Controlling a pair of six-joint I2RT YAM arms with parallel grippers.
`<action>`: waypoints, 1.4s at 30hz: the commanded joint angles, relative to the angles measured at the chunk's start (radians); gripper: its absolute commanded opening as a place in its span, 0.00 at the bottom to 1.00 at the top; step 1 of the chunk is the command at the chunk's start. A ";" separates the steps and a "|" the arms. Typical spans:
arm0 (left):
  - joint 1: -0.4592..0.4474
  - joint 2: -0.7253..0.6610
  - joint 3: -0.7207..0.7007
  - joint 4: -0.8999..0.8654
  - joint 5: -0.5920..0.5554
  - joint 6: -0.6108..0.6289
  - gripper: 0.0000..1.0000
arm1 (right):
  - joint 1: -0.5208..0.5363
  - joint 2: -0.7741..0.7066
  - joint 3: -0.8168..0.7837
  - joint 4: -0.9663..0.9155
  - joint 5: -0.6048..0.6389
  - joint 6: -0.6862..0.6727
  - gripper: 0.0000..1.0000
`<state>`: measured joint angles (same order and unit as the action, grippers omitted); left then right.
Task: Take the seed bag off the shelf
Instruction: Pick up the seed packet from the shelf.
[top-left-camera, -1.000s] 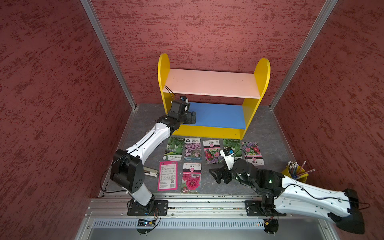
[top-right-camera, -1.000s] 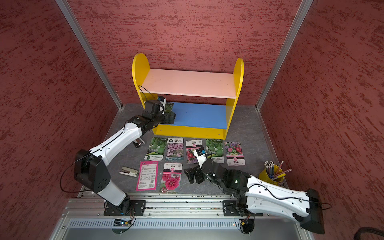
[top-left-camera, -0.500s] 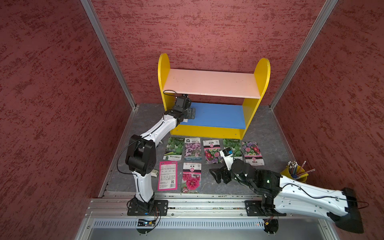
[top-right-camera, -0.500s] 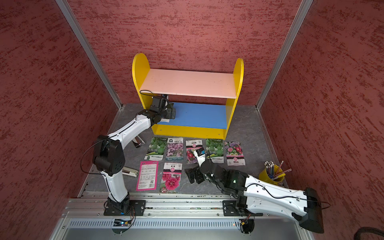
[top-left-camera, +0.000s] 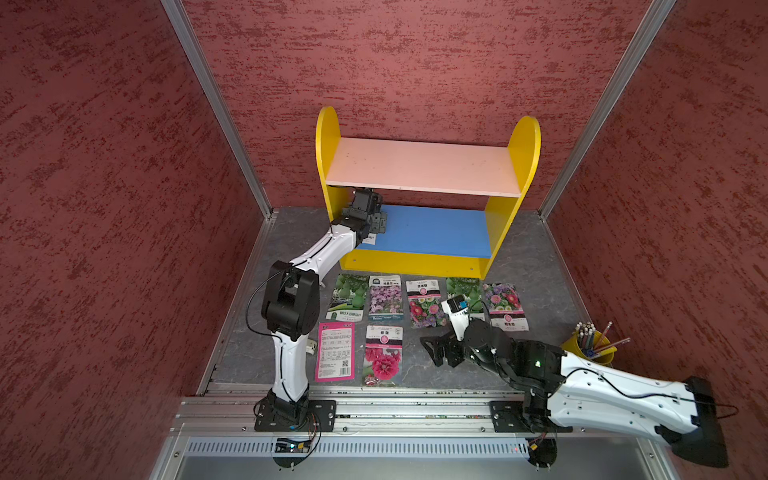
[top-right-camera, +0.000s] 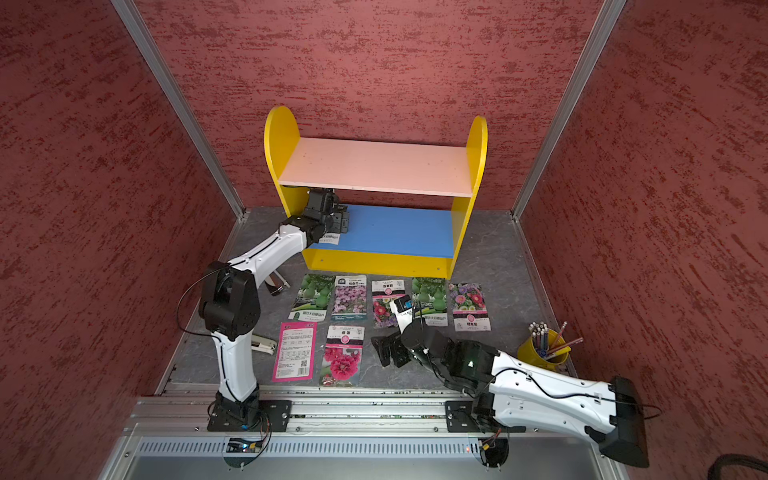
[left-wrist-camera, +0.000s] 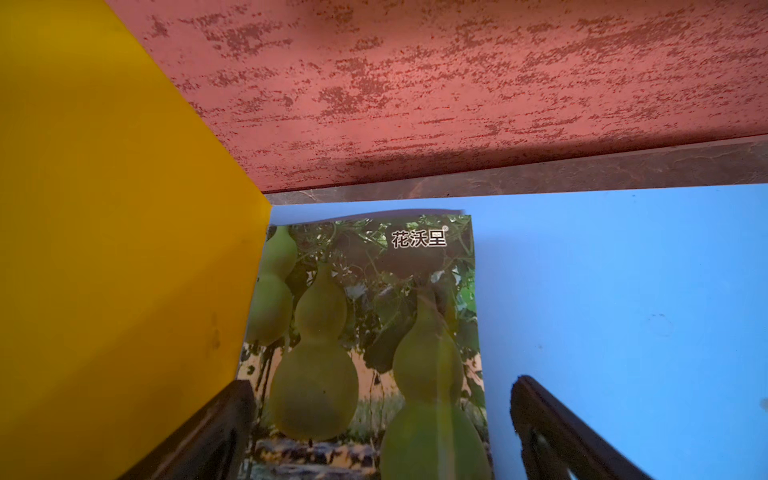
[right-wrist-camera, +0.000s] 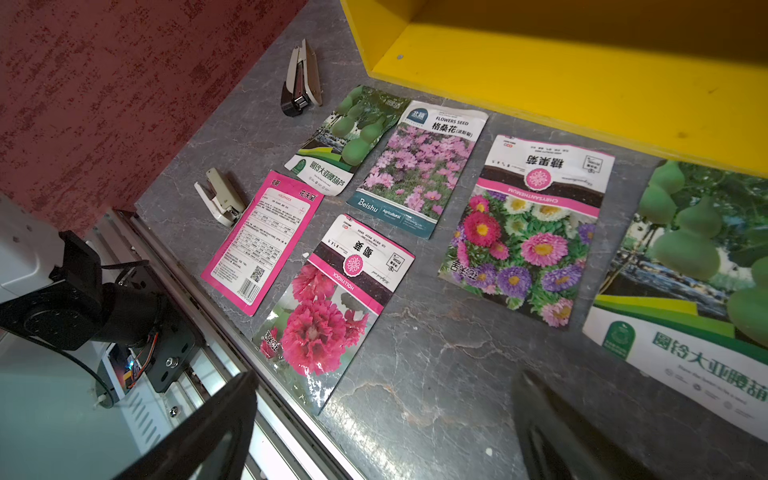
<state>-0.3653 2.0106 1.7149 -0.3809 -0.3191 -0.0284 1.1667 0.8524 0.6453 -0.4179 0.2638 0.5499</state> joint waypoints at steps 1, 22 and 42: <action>0.009 0.011 -0.001 -0.004 0.017 -0.002 1.00 | -0.006 -0.010 -0.008 -0.016 0.031 0.008 0.98; -0.074 -0.049 -0.109 -0.080 0.207 -0.116 1.00 | -0.021 -0.031 0.009 -0.015 0.032 0.020 0.98; -0.179 -0.116 -0.162 -0.122 0.259 -0.208 1.00 | -0.059 -0.039 -0.017 0.047 0.003 0.010 0.98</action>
<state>-0.5335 1.9072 1.5822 -0.4255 -0.1028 -0.1989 1.1164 0.8307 0.6380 -0.4049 0.2695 0.5610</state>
